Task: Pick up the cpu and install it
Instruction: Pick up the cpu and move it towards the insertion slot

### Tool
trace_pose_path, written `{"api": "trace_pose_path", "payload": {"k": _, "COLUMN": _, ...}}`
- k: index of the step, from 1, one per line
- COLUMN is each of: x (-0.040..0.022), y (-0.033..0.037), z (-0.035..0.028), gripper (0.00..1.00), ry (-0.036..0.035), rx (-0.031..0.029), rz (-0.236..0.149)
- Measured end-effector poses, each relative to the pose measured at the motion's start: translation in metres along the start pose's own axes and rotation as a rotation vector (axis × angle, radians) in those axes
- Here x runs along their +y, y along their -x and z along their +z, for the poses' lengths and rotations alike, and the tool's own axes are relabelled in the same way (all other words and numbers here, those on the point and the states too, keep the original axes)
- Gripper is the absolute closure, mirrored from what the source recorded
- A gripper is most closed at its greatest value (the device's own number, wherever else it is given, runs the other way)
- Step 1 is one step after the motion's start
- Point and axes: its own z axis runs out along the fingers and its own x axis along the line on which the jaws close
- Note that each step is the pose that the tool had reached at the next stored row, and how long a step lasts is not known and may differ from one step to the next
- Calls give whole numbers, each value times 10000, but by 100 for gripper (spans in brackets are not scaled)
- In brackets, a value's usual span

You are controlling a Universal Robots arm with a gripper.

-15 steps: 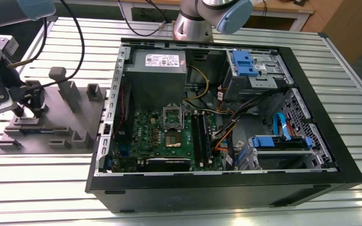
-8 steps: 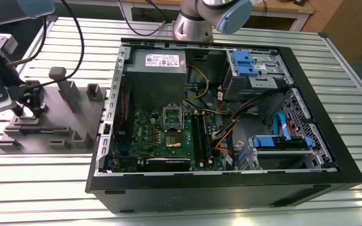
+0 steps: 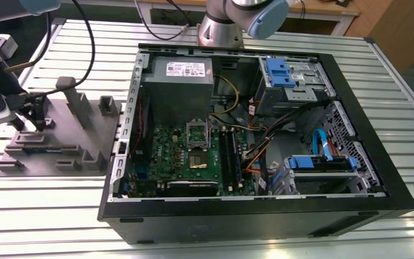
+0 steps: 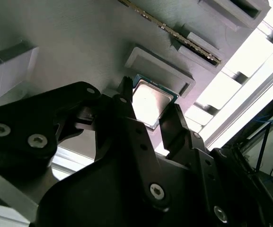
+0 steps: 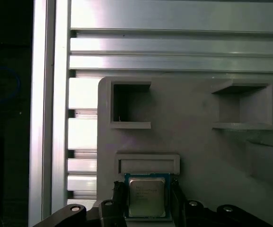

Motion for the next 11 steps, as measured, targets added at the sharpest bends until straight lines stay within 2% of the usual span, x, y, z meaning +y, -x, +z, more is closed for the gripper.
{"api": "trace_pose_path", "payload": {"k": 11, "x": 1, "y": -1, "z": -52, "gripper": 53, "ry": 0, "rx": 1, "rz": 1}}
